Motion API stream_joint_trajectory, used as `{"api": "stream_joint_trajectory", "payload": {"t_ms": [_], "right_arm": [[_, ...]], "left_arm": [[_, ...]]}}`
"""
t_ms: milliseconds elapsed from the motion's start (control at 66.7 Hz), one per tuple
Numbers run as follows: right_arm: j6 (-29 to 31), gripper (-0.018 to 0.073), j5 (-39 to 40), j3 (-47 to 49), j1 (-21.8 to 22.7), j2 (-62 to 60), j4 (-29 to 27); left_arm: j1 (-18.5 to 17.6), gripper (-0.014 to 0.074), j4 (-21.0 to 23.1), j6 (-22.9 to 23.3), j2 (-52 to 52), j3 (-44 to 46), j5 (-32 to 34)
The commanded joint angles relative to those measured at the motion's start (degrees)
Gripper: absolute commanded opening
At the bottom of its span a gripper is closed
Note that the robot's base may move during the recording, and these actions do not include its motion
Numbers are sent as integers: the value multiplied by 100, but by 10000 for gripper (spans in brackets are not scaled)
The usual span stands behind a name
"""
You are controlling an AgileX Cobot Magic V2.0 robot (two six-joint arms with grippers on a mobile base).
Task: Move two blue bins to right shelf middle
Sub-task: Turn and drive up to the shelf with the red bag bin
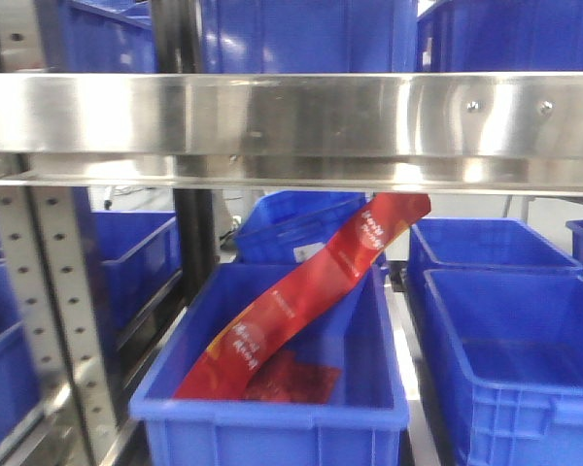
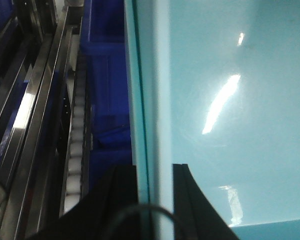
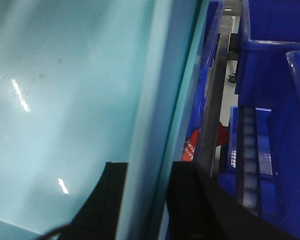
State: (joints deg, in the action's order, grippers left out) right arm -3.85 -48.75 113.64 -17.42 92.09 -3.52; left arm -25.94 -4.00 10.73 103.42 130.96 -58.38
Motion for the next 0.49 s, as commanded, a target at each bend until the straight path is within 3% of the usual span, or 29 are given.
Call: {"api": "stream_joint_trajectory", "payload": {"t_ms": [0, 480], "right_arm": [[50, -153, 426, 101, -102, -76, -520], [50, -153, 426, 101, -102, -76, -520]], "left_arm": [[-129, -111, 476, 0, -79, 103, 732], [-129, -111, 476, 0, -79, 103, 732]]}}
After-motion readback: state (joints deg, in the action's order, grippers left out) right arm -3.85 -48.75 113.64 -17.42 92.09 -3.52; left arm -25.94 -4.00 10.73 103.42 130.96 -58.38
